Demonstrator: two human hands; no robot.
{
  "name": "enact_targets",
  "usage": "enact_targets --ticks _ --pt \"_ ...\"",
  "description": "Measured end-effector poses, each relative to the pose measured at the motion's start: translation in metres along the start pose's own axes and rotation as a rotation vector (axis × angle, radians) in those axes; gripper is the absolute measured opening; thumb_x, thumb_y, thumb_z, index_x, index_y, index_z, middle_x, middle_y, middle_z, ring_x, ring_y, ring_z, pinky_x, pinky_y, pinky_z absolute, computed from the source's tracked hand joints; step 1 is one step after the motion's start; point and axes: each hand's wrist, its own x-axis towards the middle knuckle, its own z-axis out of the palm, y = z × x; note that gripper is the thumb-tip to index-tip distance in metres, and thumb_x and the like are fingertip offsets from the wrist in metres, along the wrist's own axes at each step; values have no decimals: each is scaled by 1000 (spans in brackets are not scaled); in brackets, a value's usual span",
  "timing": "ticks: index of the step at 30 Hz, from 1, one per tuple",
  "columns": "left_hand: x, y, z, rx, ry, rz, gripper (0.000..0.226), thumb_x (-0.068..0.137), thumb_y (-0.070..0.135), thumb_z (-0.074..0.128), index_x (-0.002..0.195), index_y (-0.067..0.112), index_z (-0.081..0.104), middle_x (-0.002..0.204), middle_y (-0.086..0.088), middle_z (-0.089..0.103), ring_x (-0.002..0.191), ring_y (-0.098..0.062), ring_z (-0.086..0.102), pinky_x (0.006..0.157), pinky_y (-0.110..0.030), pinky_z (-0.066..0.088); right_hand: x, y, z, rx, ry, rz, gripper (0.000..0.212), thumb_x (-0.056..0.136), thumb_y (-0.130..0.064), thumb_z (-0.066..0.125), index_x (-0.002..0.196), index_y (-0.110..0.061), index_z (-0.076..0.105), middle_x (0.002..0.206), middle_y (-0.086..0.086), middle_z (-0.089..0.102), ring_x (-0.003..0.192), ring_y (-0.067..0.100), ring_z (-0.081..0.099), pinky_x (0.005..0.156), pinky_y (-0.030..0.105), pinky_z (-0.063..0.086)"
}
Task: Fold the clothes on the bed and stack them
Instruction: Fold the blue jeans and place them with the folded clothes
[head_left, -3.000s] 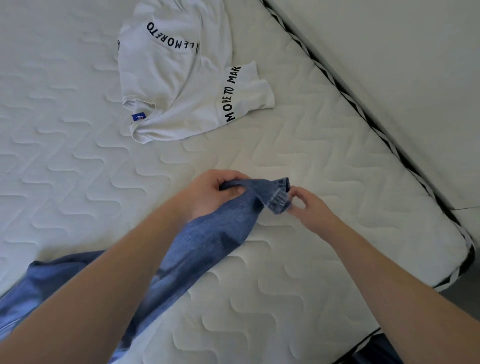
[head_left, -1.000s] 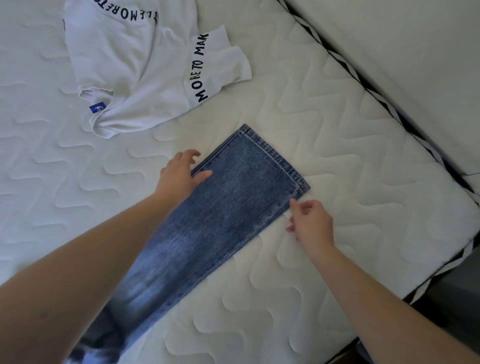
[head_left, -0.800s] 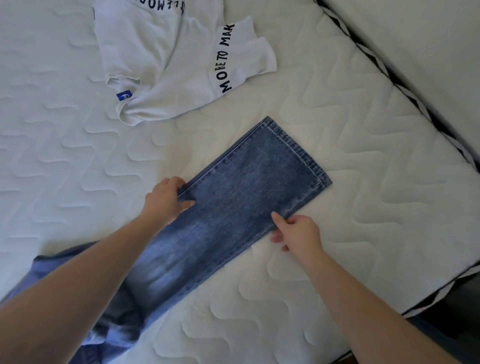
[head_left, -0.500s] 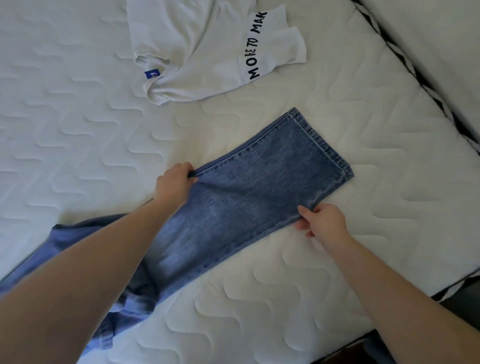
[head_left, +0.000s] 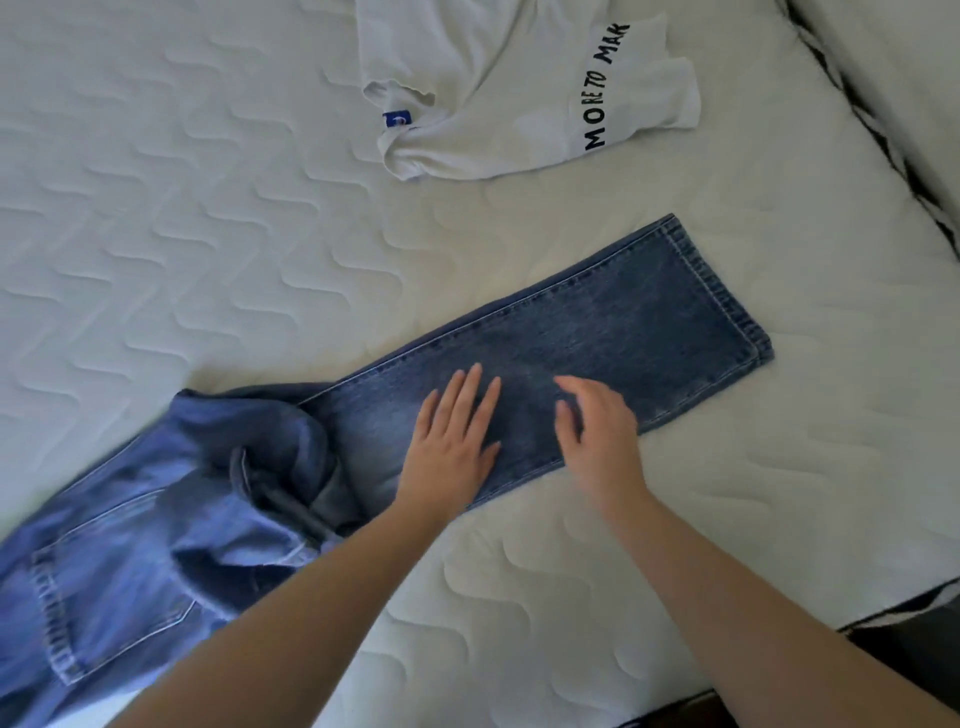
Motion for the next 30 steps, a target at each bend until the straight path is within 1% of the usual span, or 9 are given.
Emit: enact_targets --ticks 3,6,11,14,18,21,24,27,30 --pt "-27 -2 10 -12 -72 -135 83 93 52 50 157 14 13 164 -11 10 150 -27 14 119 -52 22 7 -16 29 -102 -199 -201 43 101 -22 48 144 -16 46 150 3 45 141 21 37 115 39 27" --pt "-51 -11 16 -28 -177 -330 91 87 72 29 156 15 11 164 -10 6 150 -28 11 117 -58 15 13 -14 51 -343 -380 -272 59 103 -42 33 156 -21 18 163 1 16 150 20 13 121 40 10" --pt "-84 -21 24 -153 -245 -477 102 77 83 26 157 22 10 164 -9 0 150 -32 8 110 -67 20 31 21 47 -633 -477 -254 84 87 -78 9 155 -33 -6 164 0 -12 151 19 -5 120 51 0" --pt "-85 -27 26 -161 -320 -484 106 72 90 18 153 31 -17 161 -3 -26 150 -28 -14 111 -66 13 51 43 31 -662 -500 -167 101 71 -95 7 152 -39 -17 162 -3 -20 150 18 -13 117 54 -4" --pt "-78 -31 24 -150 -406 -476 105 68 92 11 142 36 -37 151 -1 -45 144 -27 -30 112 -67 6 62 54 19 -672 -521 -58 105 64 -99 7 147 -43 -24 159 -7 -27 148 17 -18 116 58 -4" --pt "-75 -32 22 -136 -431 -471 101 73 90 15 138 37 -41 146 0 -50 143 -26 -32 113 -65 4 55 52 19 -652 -482 -5 93 74 -92 3 149 -41 -21 161 -7 -21 149 17 -14 116 58 -1" --pt "-75 -35 20 -150 -412 -462 88 83 82 16 137 40 -40 149 1 -46 145 -23 -29 115 -61 3 37 53 16 -641 -401 5 83 86 -79 4 155 -34 -7 165 -2 -7 151 21 -2 119 55 7" --pt "-77 -41 13 -123 -411 -429 78 91 73 16 144 40 -30 159 0 -30 148 -22 -21 118 -54 7 19 67 3 -686 -378 -23 81 90 -74 3 156 -29 -1 165 1 0 151 23 4 120 49 9" --pt "-73 -43 -8 -94 -360 -389 65 100 54 31 156 31 7 164 -8 6 149 -28 12 113 -47 25 19 73 -4 -713 -407 -2 77 93 -71 9 156 -28 -3 165 2 -3 151 23 2 120 47 6"
